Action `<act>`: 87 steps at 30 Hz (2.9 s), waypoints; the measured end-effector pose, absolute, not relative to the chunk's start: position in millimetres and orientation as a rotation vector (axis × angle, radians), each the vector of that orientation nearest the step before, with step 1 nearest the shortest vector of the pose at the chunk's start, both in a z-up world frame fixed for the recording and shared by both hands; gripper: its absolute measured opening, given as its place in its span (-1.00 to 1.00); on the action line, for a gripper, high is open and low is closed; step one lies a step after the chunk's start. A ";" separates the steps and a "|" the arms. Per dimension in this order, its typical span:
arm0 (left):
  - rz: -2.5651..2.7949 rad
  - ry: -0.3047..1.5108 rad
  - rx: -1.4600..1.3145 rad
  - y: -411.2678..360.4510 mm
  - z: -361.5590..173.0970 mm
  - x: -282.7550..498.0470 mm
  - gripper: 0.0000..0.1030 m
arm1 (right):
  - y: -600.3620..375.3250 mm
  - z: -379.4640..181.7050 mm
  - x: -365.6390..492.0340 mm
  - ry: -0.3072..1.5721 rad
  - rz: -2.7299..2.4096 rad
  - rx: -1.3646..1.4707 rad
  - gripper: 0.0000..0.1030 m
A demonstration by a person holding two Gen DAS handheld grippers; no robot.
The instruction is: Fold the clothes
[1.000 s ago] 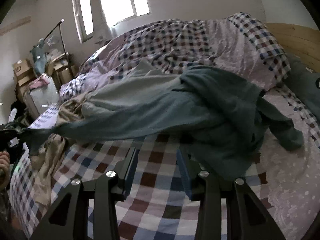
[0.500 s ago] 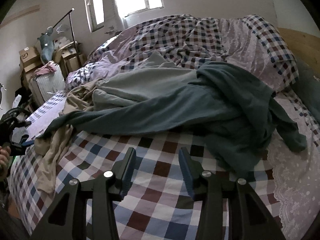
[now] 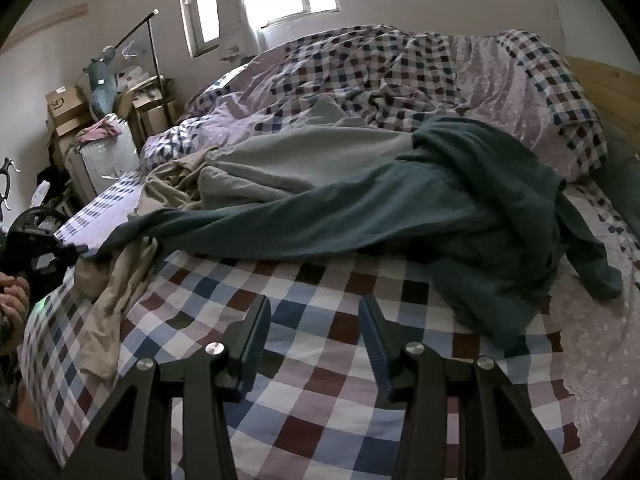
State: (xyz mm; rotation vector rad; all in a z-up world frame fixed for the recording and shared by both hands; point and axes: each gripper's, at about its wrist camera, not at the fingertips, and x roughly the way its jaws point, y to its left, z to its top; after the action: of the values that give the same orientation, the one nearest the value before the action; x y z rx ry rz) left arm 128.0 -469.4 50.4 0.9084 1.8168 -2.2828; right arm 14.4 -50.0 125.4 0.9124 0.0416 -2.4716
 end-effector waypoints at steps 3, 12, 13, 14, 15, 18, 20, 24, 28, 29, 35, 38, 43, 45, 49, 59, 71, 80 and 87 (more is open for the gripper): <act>-2.328 1.810 0.847 -463.8 69.8 135.6 -0.96 | -51.8 124.4 16.0 0.046 -2.462 0.914 -0.05; -2.498 1.891 0.732 -437.6 139.9 157.4 -1.00 | -49.6 125.1 17.8 0.048 -2.465 0.910 -0.05; -2.514 1.892 0.723 -434.6 145.2 156.9 -1.00 | -49.3 125.7 17.5 0.045 -2.466 0.908 -0.05; -2.529 1.889 0.720 -433.1 149.2 154.2 -1.00 | -49.3 126.0 17.2 0.043 -2.466 0.908 -0.05; -2.543 1.884 0.722 -432.4 152.4 150.2 -1.00 | -49.4 126.2 17.0 0.042 -2.465 0.907 -0.05; -2.521 1.846 0.740 -442.7 148.3 135.0 -1.00 | -50.2 125.4 15.6 0.038 -2.463 0.911 -0.05; -2.477 1.781 0.749 -461.1 135.7 122.3 -1.00 | -50.7 123.1 14.2 0.039 -2.459 0.921 -0.05; -2.355 1.720 0.726 -495.7 95.5 115.2 -0.88 | -50.4 118.8 12.1 0.045 -2.454 0.938 -0.05; -2.310 1.625 0.789 -498.3 76.4 120.9 0.27 | -50.6 115.6 10.1 0.048 -2.452 0.950 -0.05; -2.318 1.613 0.813 -495.5 74.8 121.5 0.27 | -51.2 114.7 9.5 0.049 -2.452 0.954 -0.05; -2.325 1.652 0.967 -474.3 60.4 121.5 0.27 | -59.0 113.5 9.5 0.050 -2.438 0.953 -0.05; -2.326 1.672 1.008 -467.2 56.6 119.5 0.27 | -62.6 112.5 11.8 0.062 -2.432 0.954 -0.05; -2.356 1.622 1.008 -463.7 65.8 114.2 -0.37 | -61.7 109.9 12.6 0.074 -2.431 0.963 -0.05; -2.368 1.609 1.021 -462.6 67.3 111.2 -0.68 | -60.6 109.1 11.8 0.072 -2.434 0.968 -0.05; -2.386 1.575 1.004 -461.0 73.9 112.7 -0.83 | -60.2 108.3 11.6 0.070 -2.434 0.975 -0.05; -2.450 1.504 0.978 -459.2 96.6 115.2 -0.79 | -59.3 110.0 12.9 0.076 -2.435 0.968 -0.04; -2.364 1.489 1.073 -453.7 86.6 117.7 0.01 | -61.1 111.1 13.3 0.079 -2.437 0.964 -0.03; -2.342 1.646 1.107 -442.3 87.2 124.5 0.01 | -61.5 111.4 12.8 0.078 -2.438 0.961 0.04; -2.298 1.599 1.148 -441.1 68.1 116.1 0.01 | -61.9 111.2 12.6 0.079 -2.437 0.964 0.04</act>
State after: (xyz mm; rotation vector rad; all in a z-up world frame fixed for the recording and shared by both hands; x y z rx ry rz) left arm 116.1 -441.1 68.1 1.1484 1.5989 -2.2981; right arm 12.6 -61.9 111.2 0.9640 0.0786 -2.4365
